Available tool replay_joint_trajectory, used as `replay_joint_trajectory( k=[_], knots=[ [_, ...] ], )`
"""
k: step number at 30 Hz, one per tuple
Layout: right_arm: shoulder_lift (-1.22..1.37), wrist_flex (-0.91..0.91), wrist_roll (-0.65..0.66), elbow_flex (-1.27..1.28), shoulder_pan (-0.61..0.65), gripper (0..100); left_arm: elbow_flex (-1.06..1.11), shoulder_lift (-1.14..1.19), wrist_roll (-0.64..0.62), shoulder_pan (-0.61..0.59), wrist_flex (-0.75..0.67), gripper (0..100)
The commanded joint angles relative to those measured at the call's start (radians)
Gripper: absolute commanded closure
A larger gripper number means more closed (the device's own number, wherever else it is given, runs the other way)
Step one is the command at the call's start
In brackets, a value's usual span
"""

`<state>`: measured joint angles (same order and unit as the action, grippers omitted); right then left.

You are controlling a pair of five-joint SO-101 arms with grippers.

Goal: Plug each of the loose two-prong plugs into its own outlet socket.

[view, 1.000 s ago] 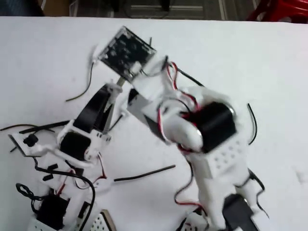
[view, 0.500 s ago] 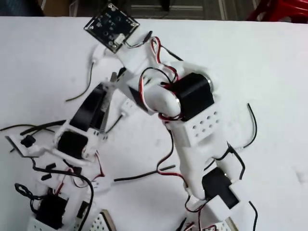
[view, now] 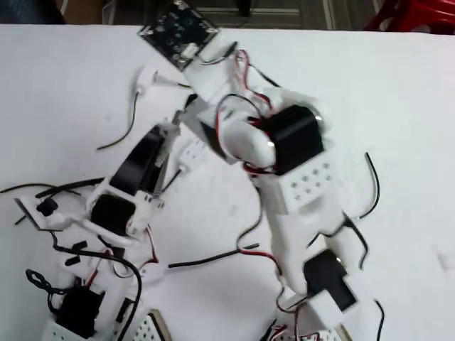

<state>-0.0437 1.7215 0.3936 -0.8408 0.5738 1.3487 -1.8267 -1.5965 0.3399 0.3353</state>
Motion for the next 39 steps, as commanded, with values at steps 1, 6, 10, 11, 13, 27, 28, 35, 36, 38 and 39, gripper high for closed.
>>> replay_joint_trajectory(
  k=[1, 6, 10, 11, 13, 27, 28, 35, 36, 38, 39],
  knots=[
    [-0.153, 0.001, 0.038, 0.11, -0.091, 98.0, -0.002, 0.008, 0.0, 0.001, -0.005, 97],
    [-0.32, -0.001, 0.069, 0.373, -0.265, 98.0, 0.021, 0.01, 0.0, 0.001, -0.005, 97],
    [-0.389, -0.002, 0.072, 0.597, -0.384, 98.0, 0.044, 0.013, 0.0, 0.002, -0.011, 97],
    [-0.392, -0.002, 0.072, 0.643, -0.406, 98.0, 0.044, 0.013, 0.0, 0.002, -0.011, 97],
    [-0.394, -0.004, 0.074, 0.729, -0.443, 98.0, 0.044, 0.013, 0.0, 0.002, -0.011, 97],
    [-0.394, -0.033, 0.074, 0.919, -0.498, 98.0, -0.445, 0.889, -0.002, -0.101, 0.023, 97],
    [-0.394, -0.033, 0.074, 0.919, -0.498, 98.0, -0.496, 0.954, -0.002, -0.113, 0.055, 97],
    [-0.394, -0.156, 0.066, 1.023, -0.591, 98.0, -0.914, 1.351, 0.049, -0.119, 0.534, 97],
    [-0.394, -0.186, 0.066, 1.053, -0.615, 98.0, -0.967, 1.403, 0.061, -0.119, 0.594, 97],
    [-0.394, -0.252, 0.066, 1.12, -0.671, 98.0, -1.053, 1.504, 0.061, -0.13, 0.695, 97],
    [-0.394, -0.285, 0.064, 1.158, -0.699, 98.0, -1.096, 1.552, 0.061, -0.143, 0.733, 97]
  ],
)
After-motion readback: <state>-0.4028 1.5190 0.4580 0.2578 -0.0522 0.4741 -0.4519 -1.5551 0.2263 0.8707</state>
